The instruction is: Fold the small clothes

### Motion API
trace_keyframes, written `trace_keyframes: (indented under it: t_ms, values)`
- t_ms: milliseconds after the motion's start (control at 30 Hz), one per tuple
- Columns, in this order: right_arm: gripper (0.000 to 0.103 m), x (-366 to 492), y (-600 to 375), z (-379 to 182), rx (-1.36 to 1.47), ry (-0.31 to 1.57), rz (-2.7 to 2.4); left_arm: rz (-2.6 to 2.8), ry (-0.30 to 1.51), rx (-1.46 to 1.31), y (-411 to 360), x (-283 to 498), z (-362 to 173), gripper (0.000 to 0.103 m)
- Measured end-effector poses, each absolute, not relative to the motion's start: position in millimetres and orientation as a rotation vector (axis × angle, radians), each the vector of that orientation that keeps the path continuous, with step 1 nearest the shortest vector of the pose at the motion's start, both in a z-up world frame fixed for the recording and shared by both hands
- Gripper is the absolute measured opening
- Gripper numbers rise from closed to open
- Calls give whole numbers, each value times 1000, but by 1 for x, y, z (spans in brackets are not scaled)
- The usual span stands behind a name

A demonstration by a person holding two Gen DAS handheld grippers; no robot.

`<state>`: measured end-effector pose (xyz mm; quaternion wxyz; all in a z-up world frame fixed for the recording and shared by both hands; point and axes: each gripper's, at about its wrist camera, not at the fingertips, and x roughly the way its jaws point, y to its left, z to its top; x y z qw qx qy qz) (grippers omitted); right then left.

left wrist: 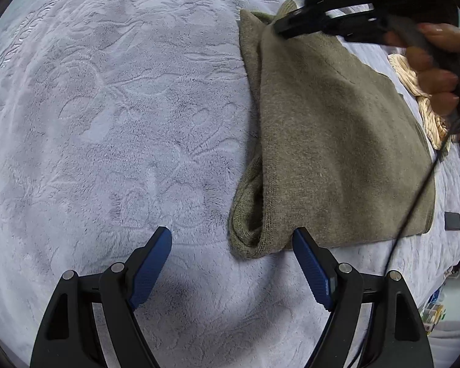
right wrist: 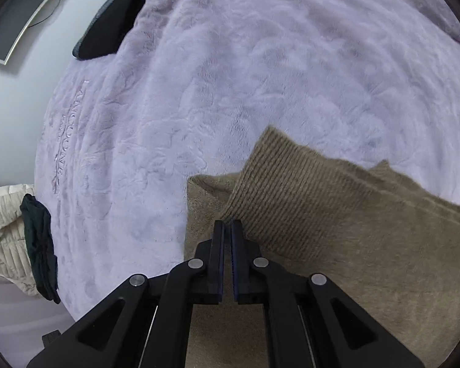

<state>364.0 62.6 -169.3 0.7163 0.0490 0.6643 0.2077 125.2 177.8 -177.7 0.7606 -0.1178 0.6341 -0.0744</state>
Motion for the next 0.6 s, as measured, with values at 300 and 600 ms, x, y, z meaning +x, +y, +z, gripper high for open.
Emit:
trace_keyframes:
  t_ms: [300, 600]
  values:
    - [8, 340, 47, -145, 128, 1396, 462, -134, 1424, -245, 174, 120, -173, 82]
    - [34, 262, -31, -134, 231, 1419, 369, -90, 1484, -248, 192, 102, -176, 82]
